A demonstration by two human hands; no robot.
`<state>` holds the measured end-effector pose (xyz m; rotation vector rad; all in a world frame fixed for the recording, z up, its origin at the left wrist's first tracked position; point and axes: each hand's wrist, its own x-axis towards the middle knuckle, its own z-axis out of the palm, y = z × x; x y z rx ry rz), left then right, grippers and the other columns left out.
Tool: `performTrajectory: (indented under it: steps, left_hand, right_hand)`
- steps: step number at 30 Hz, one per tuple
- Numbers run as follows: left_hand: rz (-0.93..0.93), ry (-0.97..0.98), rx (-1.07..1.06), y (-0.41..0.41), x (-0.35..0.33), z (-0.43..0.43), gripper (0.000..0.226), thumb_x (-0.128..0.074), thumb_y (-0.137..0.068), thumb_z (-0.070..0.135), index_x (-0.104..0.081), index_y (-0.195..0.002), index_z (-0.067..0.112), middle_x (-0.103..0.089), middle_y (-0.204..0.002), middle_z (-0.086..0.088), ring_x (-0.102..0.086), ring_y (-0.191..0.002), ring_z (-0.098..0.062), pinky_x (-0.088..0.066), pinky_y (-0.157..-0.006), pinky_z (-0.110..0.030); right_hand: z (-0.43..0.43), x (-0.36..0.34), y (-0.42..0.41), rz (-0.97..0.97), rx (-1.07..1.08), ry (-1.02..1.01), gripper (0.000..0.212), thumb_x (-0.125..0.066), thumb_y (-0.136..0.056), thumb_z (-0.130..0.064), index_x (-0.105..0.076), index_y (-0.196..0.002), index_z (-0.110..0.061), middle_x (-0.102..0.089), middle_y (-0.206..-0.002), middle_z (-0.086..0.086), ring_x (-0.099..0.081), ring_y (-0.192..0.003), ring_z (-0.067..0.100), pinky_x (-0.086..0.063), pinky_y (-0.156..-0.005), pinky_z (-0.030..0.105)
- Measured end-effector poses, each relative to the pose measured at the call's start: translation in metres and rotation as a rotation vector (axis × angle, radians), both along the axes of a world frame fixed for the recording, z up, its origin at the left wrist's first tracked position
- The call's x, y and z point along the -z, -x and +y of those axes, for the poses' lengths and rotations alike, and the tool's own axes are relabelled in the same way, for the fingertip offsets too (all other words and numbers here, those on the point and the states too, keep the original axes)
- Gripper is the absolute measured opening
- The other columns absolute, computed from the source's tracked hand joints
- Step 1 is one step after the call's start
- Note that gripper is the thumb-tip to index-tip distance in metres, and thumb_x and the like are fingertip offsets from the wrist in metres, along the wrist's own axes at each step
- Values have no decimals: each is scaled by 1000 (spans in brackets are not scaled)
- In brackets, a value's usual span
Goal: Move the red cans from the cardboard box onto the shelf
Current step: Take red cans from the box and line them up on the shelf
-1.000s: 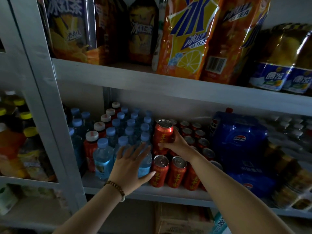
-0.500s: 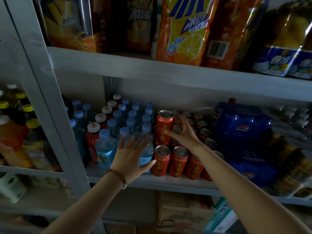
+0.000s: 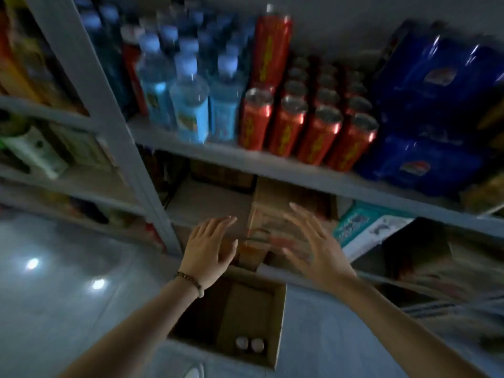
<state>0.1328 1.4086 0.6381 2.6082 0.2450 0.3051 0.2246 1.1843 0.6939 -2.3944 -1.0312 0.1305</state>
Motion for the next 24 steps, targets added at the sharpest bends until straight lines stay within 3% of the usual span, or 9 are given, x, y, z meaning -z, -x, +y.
performTrajectory:
  steps: [4,8,13,16,18,19,21,24]
  left_hand:
    - [365,204,-206,59,112,-53,61,-43,-90,51,-26,-143,25,-34,-146,4,-34,-133,-15,-30,-108,-30]
    - [650,327,-334,116,202,-85,69,-45,-90,50,-20,-146,19,-26,-151,-1,-29,-137,-18,-30,-110,-33]
    - [741,284,-372,140,295,-86,68,-42,-90,52,-19,-146,20,-26,-151,1,-29,-137,-17,-34,-107,-32]
    - [723,220,-353,138,352,-88,64,-36,-91,54,-20,-146,25,-24,-152,5,-24,-139,-15,-26,-112,-32]
    - [748,138,-312,134,395,-91,63,-27,-91,58,-16,-146,30,-18,-154,8,-14,-142,-14,-14,-117,-35]
    - [766,90,-295,131,416,-91,65,-20,-90,63,-13,-146,32,-15,-154,10,-9,-143,-13,-8,-118,-36]
    - [755,2,-293,125,455,-90,85,6,-73,76,-12,-146,35,-14,-154,13,-4,-144,-12,1,-118,-38]
    - [712,-40,-290,117,510,-89,116,37,-50,76,-17,-145,37,-20,-153,14,-5,-144,-13,6,-117,-41]
  right_hand:
    - [-48,124,40,239,-29,142,68,-59,-88,-42,-22,-145,-40,-9,-150,-29,-19,-137,-2,-31,-113,35]
    - [-72,240,72,523,7,226,73,-65,-85,-41,-25,-145,-33,-15,-156,-13,-18,-141,5,-25,-114,28]
    - [-63,372,97,866,104,272,65,-68,-83,-40,-37,-140,-31,-28,-152,-3,-30,-138,15,-28,-106,22]
    - [-56,447,103,963,151,319,68,-64,-79,-56,-40,-138,-33,-35,-148,-2,-38,-132,17,-35,-104,25]
    - [-52,502,105,982,114,349,86,-49,-66,-81,-41,-138,-36,-32,-151,-4,-36,-134,17,-33,-109,30]
    - [-48,528,104,988,86,386,85,-43,-66,-84,-39,-139,-40,-27,-154,-6,-33,-137,17,-30,-113,35]
    - [-41,575,104,976,16,458,62,-41,-85,-69,-31,-141,-46,-14,-158,-10,-22,-143,20,-20,-118,43]
    - [-32,627,99,875,-138,584,50,-31,-98,-52,-23,-146,-42,-2,-160,-14,-2,-147,23,3,-117,45]
